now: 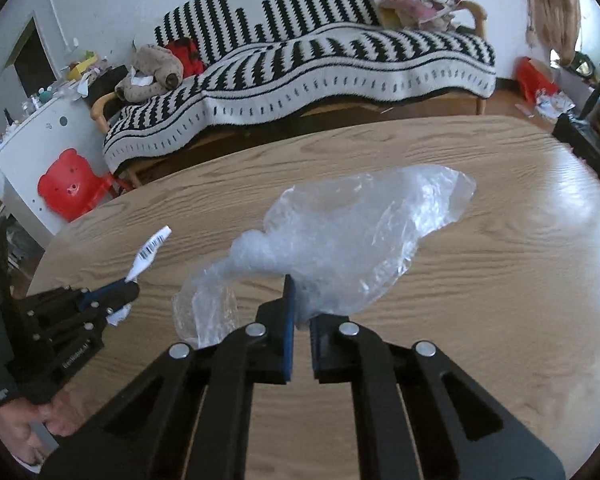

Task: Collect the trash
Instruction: 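Grasp the white label strip with the left tool while the right tool grasps the plastic bag, then carry label strip and plastic bag over the black bin and release both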

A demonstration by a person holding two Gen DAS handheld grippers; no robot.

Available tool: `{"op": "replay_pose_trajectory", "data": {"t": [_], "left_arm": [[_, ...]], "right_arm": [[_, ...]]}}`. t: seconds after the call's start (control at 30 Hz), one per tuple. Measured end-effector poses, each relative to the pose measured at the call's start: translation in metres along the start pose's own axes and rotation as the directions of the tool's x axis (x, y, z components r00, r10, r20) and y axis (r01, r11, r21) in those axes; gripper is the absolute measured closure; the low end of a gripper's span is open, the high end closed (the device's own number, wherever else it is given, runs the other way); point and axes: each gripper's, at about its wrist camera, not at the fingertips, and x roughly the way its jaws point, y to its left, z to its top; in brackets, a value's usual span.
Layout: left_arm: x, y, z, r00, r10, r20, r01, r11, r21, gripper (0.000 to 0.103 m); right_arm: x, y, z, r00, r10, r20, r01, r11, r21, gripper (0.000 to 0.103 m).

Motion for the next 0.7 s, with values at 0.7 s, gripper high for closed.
{"op": "replay_pose_trajectory", "data": {"t": [0.7], "left_arm": [[-0.057, -0.233, -0.027, 0.973, -0.231, 0.001, 0.227, 0.954, 0.194, 0.096]], "right_arm": [[-0.197, -0.177, -0.108, 0.972, -0.231, 0.048, 0.219, 0.959, 0.18, 0.096]]}}
